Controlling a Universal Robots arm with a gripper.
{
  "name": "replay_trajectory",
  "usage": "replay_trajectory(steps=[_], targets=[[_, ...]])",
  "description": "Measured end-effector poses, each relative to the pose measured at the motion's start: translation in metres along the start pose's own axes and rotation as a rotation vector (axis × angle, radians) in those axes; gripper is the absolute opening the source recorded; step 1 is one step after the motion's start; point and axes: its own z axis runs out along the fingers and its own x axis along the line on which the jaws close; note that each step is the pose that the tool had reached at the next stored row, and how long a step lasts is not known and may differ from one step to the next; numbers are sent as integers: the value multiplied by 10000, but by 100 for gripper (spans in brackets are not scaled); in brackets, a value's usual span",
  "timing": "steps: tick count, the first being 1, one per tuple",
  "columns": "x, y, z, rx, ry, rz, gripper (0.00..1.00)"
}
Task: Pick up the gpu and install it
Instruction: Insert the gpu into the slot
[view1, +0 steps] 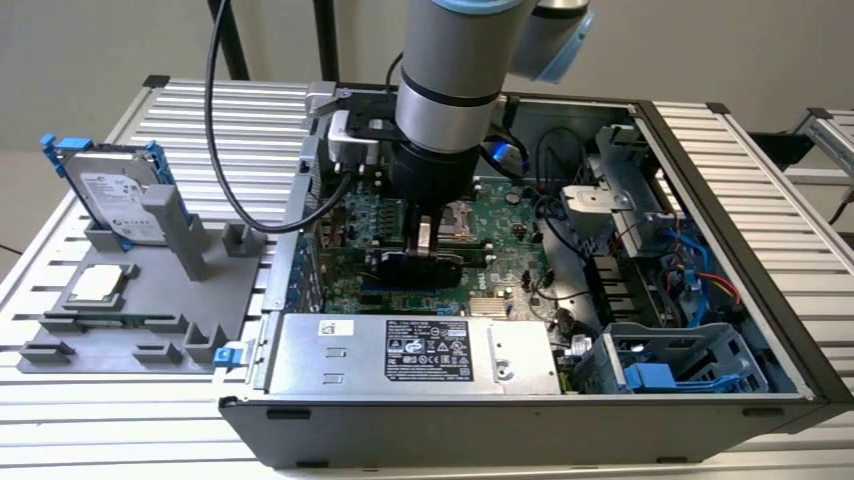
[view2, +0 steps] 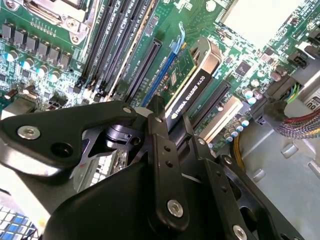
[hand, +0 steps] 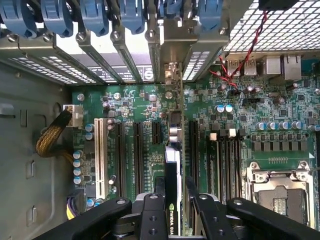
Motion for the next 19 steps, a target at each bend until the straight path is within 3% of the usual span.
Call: replay_trajectory(steps=[19], targets=[[44,-2,16,1,-18,-1,0]])
